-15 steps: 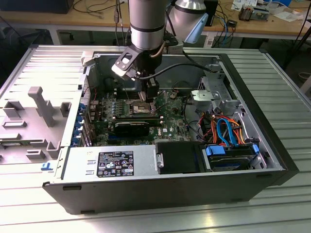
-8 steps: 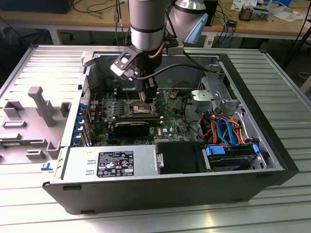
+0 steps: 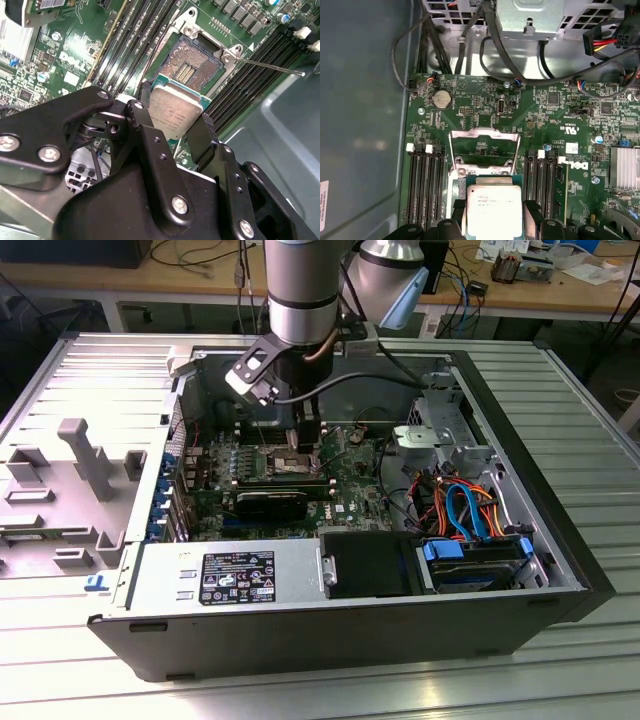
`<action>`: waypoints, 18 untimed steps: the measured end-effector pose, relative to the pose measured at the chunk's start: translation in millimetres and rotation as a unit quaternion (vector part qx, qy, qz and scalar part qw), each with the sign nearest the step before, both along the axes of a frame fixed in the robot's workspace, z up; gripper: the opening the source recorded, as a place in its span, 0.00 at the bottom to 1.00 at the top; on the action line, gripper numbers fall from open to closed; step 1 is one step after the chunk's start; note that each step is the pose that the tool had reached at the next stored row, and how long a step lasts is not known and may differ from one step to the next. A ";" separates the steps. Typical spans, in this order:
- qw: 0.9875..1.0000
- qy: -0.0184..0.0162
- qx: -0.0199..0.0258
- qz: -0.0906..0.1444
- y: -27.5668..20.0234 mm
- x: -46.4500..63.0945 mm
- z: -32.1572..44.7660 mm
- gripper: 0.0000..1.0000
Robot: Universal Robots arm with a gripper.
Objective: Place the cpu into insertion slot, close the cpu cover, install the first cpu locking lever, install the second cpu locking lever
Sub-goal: 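Place the cpu into insertion slot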
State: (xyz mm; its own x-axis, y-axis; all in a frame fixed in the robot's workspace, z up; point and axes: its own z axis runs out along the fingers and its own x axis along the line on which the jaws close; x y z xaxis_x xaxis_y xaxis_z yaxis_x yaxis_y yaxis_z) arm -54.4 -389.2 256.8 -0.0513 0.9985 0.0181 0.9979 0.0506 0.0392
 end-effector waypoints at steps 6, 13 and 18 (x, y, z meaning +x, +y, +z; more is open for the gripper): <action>0.999 0.000 0.000 -0.047 0.2 -3.6 -1.5 0.54; 1.000 0.000 0.000 -0.021 1.1 -4.3 -4.6 0.54; 1.000 0.000 0.000 -0.021 1.1 -8.7 -5.7 0.54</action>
State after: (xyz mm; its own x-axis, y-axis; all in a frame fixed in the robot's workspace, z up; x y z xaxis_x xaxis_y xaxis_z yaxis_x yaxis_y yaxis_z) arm -63.1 -388.1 251.1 -0.0100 0.9998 0.0183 0.9992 0.0093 0.0393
